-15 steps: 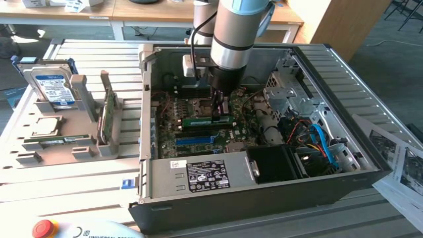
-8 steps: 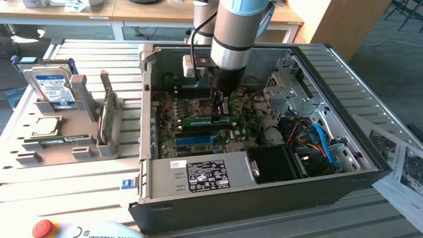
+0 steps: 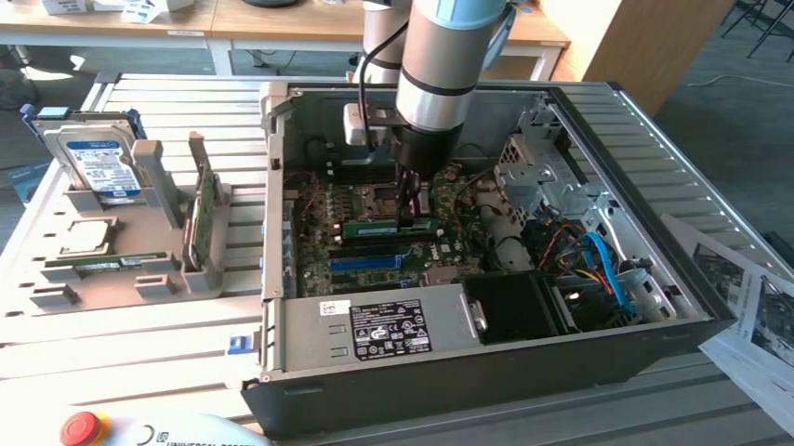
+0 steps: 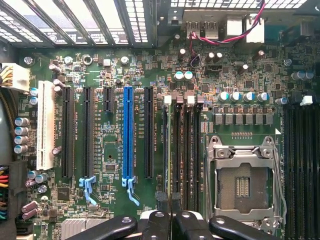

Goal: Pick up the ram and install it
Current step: 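Insert the ram into the slot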

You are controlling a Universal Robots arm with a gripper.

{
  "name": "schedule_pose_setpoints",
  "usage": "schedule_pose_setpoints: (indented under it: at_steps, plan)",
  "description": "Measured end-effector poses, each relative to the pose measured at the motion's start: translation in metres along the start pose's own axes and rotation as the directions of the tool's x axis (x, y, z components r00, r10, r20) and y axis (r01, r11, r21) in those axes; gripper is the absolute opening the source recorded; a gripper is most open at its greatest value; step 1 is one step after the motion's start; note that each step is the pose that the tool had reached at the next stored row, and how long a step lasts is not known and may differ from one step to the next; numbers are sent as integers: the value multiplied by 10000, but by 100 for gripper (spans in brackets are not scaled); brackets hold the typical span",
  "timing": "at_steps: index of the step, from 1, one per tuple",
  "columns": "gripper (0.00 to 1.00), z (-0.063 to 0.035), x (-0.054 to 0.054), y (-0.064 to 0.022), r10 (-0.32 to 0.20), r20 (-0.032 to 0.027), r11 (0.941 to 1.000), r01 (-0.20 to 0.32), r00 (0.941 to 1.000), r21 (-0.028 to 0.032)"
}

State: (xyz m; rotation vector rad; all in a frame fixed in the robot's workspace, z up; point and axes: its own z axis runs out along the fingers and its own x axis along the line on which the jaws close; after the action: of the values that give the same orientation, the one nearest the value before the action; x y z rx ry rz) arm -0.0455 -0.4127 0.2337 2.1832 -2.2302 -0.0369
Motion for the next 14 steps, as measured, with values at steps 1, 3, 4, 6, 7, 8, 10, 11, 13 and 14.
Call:
schedule_pose_setpoints:
  at_steps: [1, 3, 4, 6, 7, 8, 10, 11, 13, 14]
  plan:
    - [12, 1, 0, 0, 0, 0, 10000, 0, 10000, 0]
    - [12, 4, 0, 0, 0, 2, 10000, 0, 10000, 1]
    - [12, 7, 0, 0, 0, 3, 10000, 0, 10000, 1]
    - [12, 12, 0, -1, 0, 1, 10000, 0, 10000, 0]
    - [12, 14, 0, 0, 1, 1, 10000, -1, 10000, 0]
    - [12, 14, 0, -1, 0, -1, 10000, 0, 10000, 0]
    - [12, 15, 0, 0, 1, 0, 10000, -1, 10000, 0]
    - [12, 16, 0, -1, 0, 1, 10000, 0, 10000, 0]
    - [12, 18, -7, -1, 4, 5, 10000, -4, 10000, 3]
    - [12, 17, -10, -1, 5, 3, 10000, -5, 10000, 1]
